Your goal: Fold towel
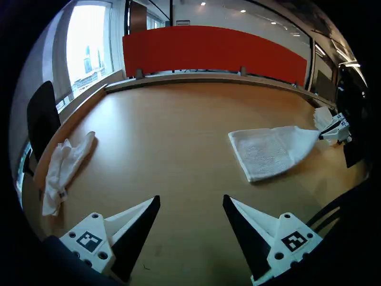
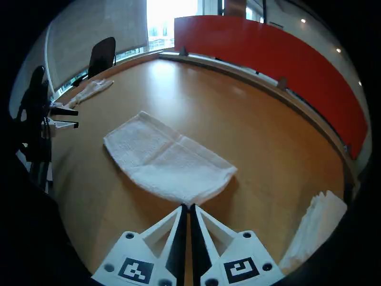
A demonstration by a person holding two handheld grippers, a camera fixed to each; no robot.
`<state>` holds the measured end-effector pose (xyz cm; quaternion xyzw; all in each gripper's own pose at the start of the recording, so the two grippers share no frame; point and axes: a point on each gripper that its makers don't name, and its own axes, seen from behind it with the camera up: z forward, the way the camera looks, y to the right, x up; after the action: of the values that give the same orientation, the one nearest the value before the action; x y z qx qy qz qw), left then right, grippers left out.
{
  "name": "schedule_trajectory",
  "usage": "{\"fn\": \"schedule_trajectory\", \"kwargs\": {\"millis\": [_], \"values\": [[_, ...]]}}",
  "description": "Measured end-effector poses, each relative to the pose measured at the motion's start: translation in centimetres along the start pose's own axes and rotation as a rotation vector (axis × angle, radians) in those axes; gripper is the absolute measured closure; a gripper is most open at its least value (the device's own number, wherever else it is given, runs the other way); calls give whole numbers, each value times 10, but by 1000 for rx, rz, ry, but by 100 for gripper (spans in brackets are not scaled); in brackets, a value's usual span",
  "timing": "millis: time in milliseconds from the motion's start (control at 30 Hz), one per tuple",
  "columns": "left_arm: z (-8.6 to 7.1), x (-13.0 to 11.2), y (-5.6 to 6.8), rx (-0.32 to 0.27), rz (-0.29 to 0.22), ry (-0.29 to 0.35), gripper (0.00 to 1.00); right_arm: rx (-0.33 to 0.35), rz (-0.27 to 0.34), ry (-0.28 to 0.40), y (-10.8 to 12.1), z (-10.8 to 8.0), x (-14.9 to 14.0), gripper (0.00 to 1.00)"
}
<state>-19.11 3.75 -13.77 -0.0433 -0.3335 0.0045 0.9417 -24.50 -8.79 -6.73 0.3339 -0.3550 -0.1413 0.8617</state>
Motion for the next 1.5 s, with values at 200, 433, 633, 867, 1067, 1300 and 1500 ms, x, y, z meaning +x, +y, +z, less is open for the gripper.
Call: {"fn": "schedule_trajectory", "kwargs": {"millis": [200,433,633,867,1067,1300,1500], "values": [[1,3,3,-5,6,2,2,-20,-5,20,4,-15,8,96],[1,3,5,-9,8,1,2,-36,-20,47,5,-25,23,96],[0,3,7,-14,11,0,2,-42,-35,62,8,-34,35,96],[0,4,10,-19,12,2,2,-30,-66,68,4,-34,46,96],[-2,4,12,-23,10,3,2,1,-103,78,-7,-29,62,96],[-7,3,15,-23,16,8,2,60,-164,89,-29,-15,85,96],[-10,-1,16,-19,9,6,2,122,-226,84,-53,1,102,96]]}}
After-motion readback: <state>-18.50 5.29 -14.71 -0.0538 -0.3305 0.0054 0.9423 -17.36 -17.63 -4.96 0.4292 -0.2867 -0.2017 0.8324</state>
